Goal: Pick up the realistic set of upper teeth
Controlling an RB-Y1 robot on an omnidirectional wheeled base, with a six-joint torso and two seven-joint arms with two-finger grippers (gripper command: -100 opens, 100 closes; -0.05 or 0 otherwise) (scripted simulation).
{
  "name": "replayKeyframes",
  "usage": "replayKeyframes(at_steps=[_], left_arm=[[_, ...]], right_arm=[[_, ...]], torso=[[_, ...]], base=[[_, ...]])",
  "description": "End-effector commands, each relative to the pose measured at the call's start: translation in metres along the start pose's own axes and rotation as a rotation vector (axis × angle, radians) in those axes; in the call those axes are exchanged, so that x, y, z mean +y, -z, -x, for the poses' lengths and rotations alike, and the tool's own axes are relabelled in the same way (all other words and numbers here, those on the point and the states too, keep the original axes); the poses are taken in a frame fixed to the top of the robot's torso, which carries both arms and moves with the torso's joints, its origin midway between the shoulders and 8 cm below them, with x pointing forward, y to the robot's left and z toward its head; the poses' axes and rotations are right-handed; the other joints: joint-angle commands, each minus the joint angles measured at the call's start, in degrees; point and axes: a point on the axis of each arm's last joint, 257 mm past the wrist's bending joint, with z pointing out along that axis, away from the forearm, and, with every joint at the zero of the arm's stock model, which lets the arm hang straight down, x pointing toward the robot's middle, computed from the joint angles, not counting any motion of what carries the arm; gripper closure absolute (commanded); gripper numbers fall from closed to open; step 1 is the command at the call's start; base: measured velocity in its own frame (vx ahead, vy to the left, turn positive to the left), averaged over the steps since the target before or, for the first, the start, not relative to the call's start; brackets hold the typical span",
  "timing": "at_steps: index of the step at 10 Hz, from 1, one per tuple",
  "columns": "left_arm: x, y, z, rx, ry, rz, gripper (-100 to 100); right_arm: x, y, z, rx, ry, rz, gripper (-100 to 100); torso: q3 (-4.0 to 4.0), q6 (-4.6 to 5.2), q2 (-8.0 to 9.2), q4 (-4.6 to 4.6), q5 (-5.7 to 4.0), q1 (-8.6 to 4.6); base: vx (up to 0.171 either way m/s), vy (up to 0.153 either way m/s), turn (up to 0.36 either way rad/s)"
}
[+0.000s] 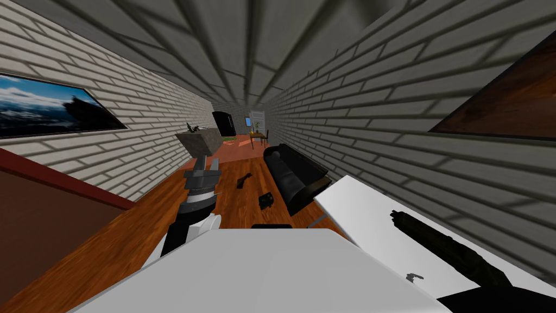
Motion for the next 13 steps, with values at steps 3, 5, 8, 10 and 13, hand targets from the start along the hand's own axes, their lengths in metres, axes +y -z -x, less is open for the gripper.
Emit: replayKeyframes(at_steps=[3, 5, 8, 10, 13], left_arm=[[0.000, 0.000, 0.000, 0.000, 0.000, 0.000, 0], [0.000, 0.000, 0.000, 0.000, 0.000, 0.000, 0], [0.000, 0.000, 0.000, 0.000, 0.000, 0.000, 0], [0.000, 0.000, 0.000, 0.000, 0.000, 0.000, 0], [0.000, 0.000, 0.000, 0.000, 0.000, 0.000, 0]], right_arm=[[-0.004, 0.003, 0.007, -0.015, 0.053, -0.001, 100], [-0.009, 0.007, 0.018, -0.036, 0.125, -0.004, 100], [-0.017, 0.014, 0.035, -0.066, 0.235, -0.011, 100], [-0.022, 0.018, 0.046, -0.085, 0.310, -0.017, 100], [-0.024, 0.019, 0.049, -0.088, 0.326, -0.018, 0]], torso=[[-0.06, 0.15, -0.09, -0.04, 0.00, -0.01], [-0.25, 0.12, -0.44, -0.11, -0.02, -0.07], [-0.46, -0.08, -0.80, -0.17, 0.01, -0.01], [-0.46, -0.05, -0.79, -0.18, 0.02, 0.07], [-0.25, -0.19, -0.40, -0.10, 0.00, -0.05]], base=[[0.048, -0.012, -0.227], [0.188, -0.008, -0.428], [0.212, 0.006, -0.359], [0.196, 0.014, -0.405], [0.080, 0.019, -0.143]])
